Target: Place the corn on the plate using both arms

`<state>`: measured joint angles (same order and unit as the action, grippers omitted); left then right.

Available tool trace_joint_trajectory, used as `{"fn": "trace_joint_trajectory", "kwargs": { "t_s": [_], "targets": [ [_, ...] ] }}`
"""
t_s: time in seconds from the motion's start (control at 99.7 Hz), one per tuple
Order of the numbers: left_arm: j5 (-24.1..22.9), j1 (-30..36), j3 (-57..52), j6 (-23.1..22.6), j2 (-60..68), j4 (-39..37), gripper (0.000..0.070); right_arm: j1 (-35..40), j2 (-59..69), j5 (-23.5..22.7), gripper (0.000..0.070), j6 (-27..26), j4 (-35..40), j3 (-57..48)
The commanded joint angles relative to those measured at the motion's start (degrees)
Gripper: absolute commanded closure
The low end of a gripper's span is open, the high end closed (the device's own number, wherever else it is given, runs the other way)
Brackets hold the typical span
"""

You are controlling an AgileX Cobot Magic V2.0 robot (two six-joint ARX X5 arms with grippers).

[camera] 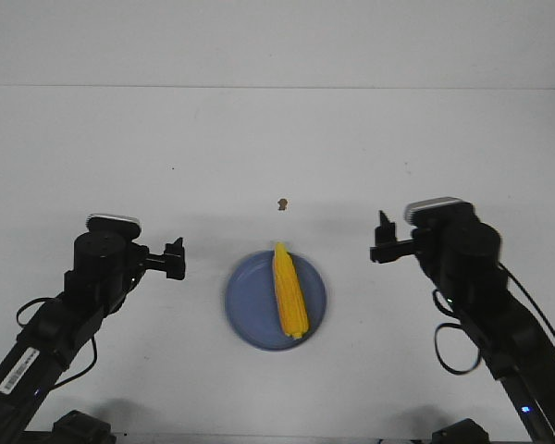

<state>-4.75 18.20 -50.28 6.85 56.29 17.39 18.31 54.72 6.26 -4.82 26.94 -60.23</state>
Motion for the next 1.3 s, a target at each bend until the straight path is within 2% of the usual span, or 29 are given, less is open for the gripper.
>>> {"fn": "trace_joint_trajectory", "kwargs": {
  "t_s": [0.0,0.09,0.251,0.421,0.562,0.602,0.652,0.692,0.712,0.722,0.783,0.813,0.973,1.294],
  "targets": [
    [-0.2,0.0,-0.55,-1.29,-2.01,-0.76,0.0075,-3.72,-4.09,0.22,0.0143,2.89,0.61,1.64],
    [-0.2,-0.55,-0.31,-1.97,-5.38,-0.72,0.0075,-9.73,-12.13,-0.09,0.0143,3.34,0.09,6.23],
    [-0.2,-2.84,2.99,-1.88,-11.69,-1.16,0.0075,-15.41,-25.31,-0.22,0.0143,3.13,0.13,15.43],
    [-0.2,-5.31,11.61,-1.66,-20.44,-3.72,0.0076,-16.79,-39.41,-0.22,0.0144,1.42,1.57,24.92],
    [-0.2,-5.79,18.43,0.33,-29.18,-6.08,0.0089,-16.76,-47.76,-0.24,0.0147,-0.28,1.6,28.0],
    [-0.2,-5.79,19.67,0.33,-31.43,-6.08,0.0131,-16.76,-49.09,-0.22,0.0152,0.04,0.81,28.0],
    [-0.2,-5.79,20.63,1.07,-33.81,-6.12,0.0244,-16.76,-50.14,-0.17,0.0199,0.59,0.22,28.0],
    [-0.2,-5.79,20.79,1.36,-35.56,-5.92,0.0357,-16.76,-50.71,-0.11,0.0318,1.2,0.09,28.0],
    [-0.2,-5.79,20.79,1.29,-36.28,-5.92,0.0419,-16.76,-50.88,-0.11,0.0417,1.6,0.13,28.0],
    [-0.2,-5.79,20.79,1.22,-36.59,-5.92,0.045,-16.76,-50.9,-0.11,0.0439,1.66,0.15,28.0],
    [-0.2,-5.81,20.79,0.9,-38.21,-5.86,0.0633,-16.76,-50.93,-0.11,0.068,2.23,0.22,28.0],
    [-0.2,-5.81,20.79,0.79,-38.88,-5.68,0.07,-16.76,-50.93,-0.13,0.07,2.21,0.22,28.0],
    [-0.2,-5.81,20.79,0.7,-39.91,-4.31,0.0694,-16.76,-50.9,1.31,0.07,2.16,-0.04,28.0],
    [-0.17,-5.81,20.76,0.74,-39.98,-3.74,0.0684,-16.76,-50.93,1.29,0.07,2.05,0.11,27.98]
  ]
}}
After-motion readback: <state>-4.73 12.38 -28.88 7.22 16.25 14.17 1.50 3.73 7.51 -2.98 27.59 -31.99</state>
